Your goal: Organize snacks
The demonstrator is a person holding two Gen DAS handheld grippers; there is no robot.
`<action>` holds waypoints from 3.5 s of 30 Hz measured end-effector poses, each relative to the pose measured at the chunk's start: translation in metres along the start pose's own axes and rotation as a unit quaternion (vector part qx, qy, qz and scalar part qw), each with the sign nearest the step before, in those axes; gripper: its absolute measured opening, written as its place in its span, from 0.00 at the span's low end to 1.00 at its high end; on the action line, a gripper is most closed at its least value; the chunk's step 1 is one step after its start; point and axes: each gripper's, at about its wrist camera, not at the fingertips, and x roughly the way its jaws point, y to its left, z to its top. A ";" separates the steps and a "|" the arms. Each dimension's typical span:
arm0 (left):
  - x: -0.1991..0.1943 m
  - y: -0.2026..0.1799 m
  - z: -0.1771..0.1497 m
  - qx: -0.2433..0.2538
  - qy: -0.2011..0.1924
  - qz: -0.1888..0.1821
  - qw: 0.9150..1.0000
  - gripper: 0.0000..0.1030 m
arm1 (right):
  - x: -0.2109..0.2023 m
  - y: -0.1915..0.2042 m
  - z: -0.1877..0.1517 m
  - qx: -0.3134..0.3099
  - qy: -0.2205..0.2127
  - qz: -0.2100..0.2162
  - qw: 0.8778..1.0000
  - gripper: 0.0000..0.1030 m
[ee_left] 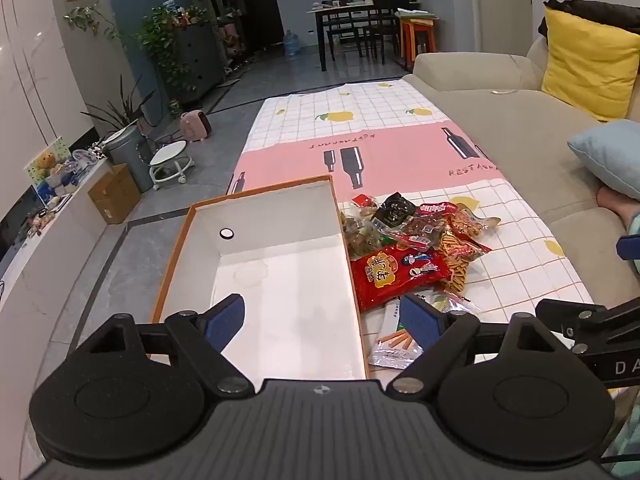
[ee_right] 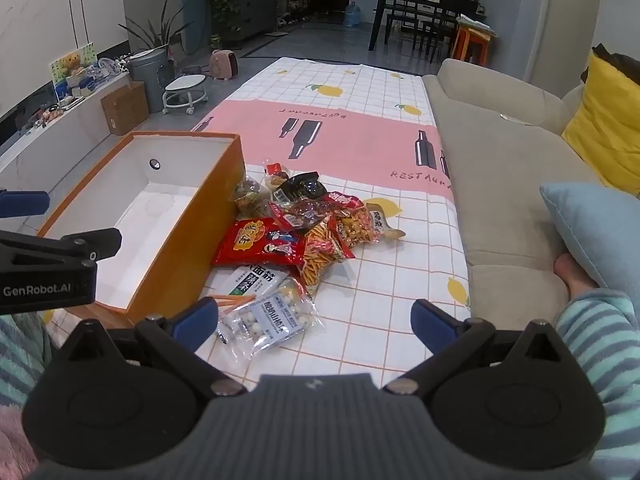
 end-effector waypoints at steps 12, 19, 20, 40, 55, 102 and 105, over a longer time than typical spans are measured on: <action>0.002 0.006 -0.004 -0.024 0.012 -0.015 1.000 0.89 | -0.004 0.003 0.001 -0.002 -0.001 -0.003 1.000 0.96; 0.004 0.007 -0.004 -0.027 0.017 -0.014 0.999 0.89 | -0.001 0.005 0.002 -0.002 -0.002 -0.003 1.000 0.96; 0.004 0.008 -0.004 -0.028 0.017 -0.014 0.999 0.89 | 0.000 0.004 0.002 -0.001 -0.002 -0.003 1.000 0.96; 0.005 0.009 -0.007 -0.036 0.025 -0.017 0.999 0.89 | -0.008 0.009 0.002 -0.009 -0.004 -0.007 1.000 0.96; 0.006 0.010 -0.006 -0.040 0.029 -0.019 0.999 0.88 | -0.008 0.010 0.001 -0.009 -0.004 -0.007 1.000 0.96; 0.008 0.011 -0.006 -0.047 0.039 -0.030 0.998 0.87 | -0.008 0.014 0.003 -0.010 -0.001 -0.005 1.000 0.96; 0.009 0.012 -0.004 -0.045 0.043 -0.033 0.997 0.84 | -0.006 0.011 0.003 -0.006 0.002 -0.003 1.000 0.96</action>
